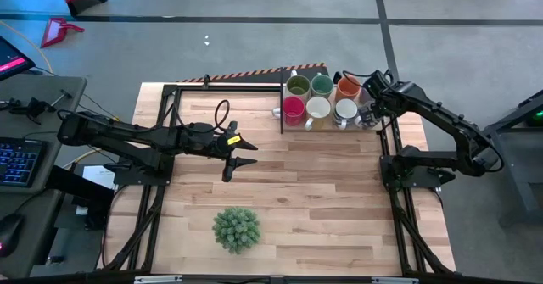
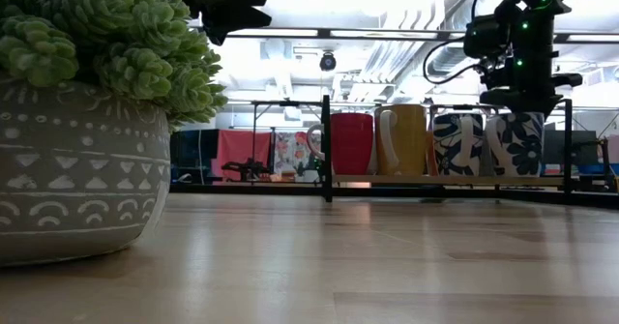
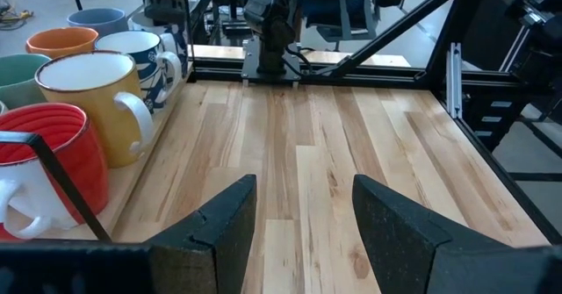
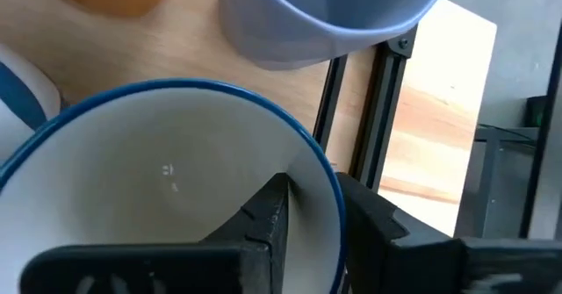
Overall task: Place coffee mugs
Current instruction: Put the white mug on the shelf, then return to Home Position
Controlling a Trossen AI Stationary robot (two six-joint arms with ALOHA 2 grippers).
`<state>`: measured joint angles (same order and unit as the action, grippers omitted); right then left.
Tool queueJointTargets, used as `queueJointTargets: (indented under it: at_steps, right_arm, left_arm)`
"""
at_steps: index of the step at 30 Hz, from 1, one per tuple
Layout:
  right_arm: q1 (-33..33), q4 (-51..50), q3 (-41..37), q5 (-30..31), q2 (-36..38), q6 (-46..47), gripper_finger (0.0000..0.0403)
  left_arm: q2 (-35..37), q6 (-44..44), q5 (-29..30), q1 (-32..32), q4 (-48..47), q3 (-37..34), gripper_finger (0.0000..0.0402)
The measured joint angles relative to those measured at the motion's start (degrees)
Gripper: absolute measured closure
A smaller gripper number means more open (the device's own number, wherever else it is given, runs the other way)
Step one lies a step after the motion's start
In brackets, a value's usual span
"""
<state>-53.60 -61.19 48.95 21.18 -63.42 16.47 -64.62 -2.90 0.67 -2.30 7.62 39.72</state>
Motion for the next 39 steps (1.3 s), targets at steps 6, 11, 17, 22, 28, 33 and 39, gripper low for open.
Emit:
queueJointTargets:
  at_steps: [6,11,17,22,28,33,39]
  right_arm:
    - [0.0,1.2,0.0,-0.4,0.0,0.0,0.0333]
    - [0.0,1.3,0.1,-0.3,0.0,0.0,0.0333]
    - [-0.2,-1.3,3.8,-1.7,0.1,0.2,0.0333]
    - [-0.4,-4.8,8.8,-5.1,0.1,0.1,0.0333]
    - [-0.4,-9.3,17.1,-7.0,0.1,1.5,0.0332]
    - [-0.4,-10.9,24.0,-15.8,0.7,1.2,0.0332]
    - [-0.1,-12.0,26.5,-27.0,3.2,1.1,0.0332]
  left_arm:
    - [0.0,0.0,0.0,0.0,0.0,0.0,0.0222]
    - [0.0,0.0,0.0,0.0,0.0,0.0,0.0222]
    - [0.0,0.0,0.0,0.0,0.0,0.0,0.0222]
    - [0.0,0.0,0.0,0.0,0.0,0.0,0.0222]
    - [0.0,0.0,0.0,0.0,0.0,0.0,0.0222]
    - [0.0,0.0,0.0,0.0,0.0,0.0,0.0222]
    - [0.0,0.0,0.0,0.0,0.0,0.0,0.0222]
